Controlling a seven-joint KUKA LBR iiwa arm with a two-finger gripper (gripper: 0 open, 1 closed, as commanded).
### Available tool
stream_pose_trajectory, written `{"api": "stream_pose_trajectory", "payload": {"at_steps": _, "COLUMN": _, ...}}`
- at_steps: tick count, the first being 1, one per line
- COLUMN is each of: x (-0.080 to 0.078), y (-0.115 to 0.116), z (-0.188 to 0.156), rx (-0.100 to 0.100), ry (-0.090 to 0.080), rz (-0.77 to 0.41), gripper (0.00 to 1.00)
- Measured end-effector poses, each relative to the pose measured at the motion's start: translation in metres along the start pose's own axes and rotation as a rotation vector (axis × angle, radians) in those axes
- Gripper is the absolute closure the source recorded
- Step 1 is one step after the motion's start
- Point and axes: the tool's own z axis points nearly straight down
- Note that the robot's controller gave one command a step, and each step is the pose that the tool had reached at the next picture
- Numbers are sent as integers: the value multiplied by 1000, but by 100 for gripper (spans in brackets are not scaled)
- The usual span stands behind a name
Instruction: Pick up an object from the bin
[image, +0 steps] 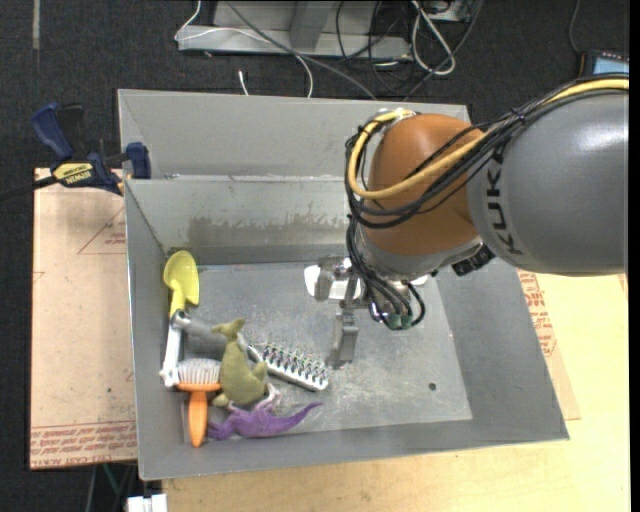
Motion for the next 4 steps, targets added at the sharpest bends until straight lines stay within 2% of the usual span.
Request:
{"api": "stream_pose_trajectory", "payload": {"at_steps": 1, "x": 0, "y": 0, "z": 0, "rx": 0, "ry": 0, "rz": 0, "gripper": 100}}
{"api": "stream_pose_trajectory", "payload": {"at_steps": 2, "x": 0, "y": 0, "z": 0, "rx": 0, "ry": 0, "rz": 0, "gripper": 100}}
{"api": "stream_pose_trajectory", "payload": {"at_steps": 3, "x": 52, "y": 60, "z": 42, "rx": -2, "ry": 3, "rz": -18, "gripper": 0}}
{"api": "stream_pose_trajectory", "payload": {"at_steps": 4, "x": 51, "y": 59, "z": 41, "rx": -1, "ry": 1, "rz": -15, "gripper": 0}}
